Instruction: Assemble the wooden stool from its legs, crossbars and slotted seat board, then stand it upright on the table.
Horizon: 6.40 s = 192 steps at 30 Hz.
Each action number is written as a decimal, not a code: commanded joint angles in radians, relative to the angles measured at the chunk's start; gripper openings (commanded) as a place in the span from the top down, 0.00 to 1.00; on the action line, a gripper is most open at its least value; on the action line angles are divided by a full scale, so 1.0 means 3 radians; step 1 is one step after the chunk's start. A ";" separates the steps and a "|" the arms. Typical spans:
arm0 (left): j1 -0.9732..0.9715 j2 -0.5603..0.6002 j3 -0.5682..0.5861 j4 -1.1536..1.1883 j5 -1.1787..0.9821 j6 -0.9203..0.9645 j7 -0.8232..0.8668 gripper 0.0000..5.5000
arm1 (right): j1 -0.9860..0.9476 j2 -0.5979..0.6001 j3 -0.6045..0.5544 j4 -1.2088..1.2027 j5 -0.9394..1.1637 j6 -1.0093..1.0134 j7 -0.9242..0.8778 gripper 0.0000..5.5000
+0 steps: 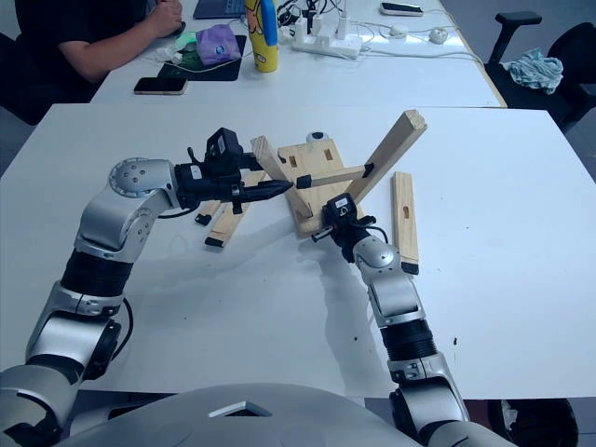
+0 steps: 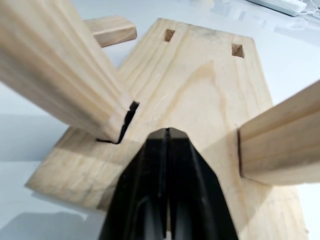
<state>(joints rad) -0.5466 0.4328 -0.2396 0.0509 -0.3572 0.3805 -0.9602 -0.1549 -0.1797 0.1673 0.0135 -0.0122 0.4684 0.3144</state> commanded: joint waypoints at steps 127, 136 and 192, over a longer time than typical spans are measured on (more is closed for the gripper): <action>-0.0593 -0.0369 -0.1317 0.2356 0.0889 -0.0429 -0.0424 0.63 | 0.0408 0.0039 0.0136 0.0278 0.0451 0.0303 0.0234 1.00; -0.0452 -0.0311 -0.1353 0.2232 0.0877 -0.0425 -0.0485 0.63 | 0.0535 0.0125 -0.0328 -0.0239 0.0899 -0.0171 0.0294 1.00; 0.0191 -0.0446 -0.0076 0.1667 0.0423 -0.1651 0.0103 0.63 | 0.0157 -0.0307 0.0281 0.0520 0.0172 0.0695 0.0197 1.00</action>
<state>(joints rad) -0.5606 0.2660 -0.2706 0.5152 -0.2751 -0.1828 -0.9430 -0.2018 -0.2720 0.2191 0.0427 0.0502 0.5281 0.3644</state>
